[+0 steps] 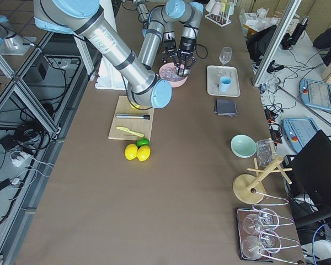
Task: Put ice in cup with scoop
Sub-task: 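Carry the scoop over the pink bowl of ice with the right gripper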
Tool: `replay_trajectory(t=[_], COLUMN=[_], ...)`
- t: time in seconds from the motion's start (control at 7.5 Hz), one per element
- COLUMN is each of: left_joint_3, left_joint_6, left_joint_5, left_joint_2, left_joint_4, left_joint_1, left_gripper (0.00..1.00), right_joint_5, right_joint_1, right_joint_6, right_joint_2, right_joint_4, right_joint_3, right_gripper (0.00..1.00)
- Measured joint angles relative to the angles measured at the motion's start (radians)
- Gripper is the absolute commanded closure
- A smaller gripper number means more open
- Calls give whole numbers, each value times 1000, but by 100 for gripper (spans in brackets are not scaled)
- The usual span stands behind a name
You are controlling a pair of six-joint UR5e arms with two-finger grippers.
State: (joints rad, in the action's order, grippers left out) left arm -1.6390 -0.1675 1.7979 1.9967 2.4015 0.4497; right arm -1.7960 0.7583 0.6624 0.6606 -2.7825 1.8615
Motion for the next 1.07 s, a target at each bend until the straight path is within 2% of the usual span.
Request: replay_trajectory(t=[0.27,1.07], left_joint_3=[1,0], left_joint_6=[0,0], left_joint_5=[0,0], left_joint_2=[0,-3], left_joint_4=[1,5], left_joint_1=[0,1], left_gripper=[2,2], right_joint_5=[-9,-2], right_joint_1=[-15,-133], right_joint_6=[-40,-207], right_joint_2=[-76,-183], right_joint_4=[-30,-153], right_joint_3=[-96,-272], right_gripper=[100,100])
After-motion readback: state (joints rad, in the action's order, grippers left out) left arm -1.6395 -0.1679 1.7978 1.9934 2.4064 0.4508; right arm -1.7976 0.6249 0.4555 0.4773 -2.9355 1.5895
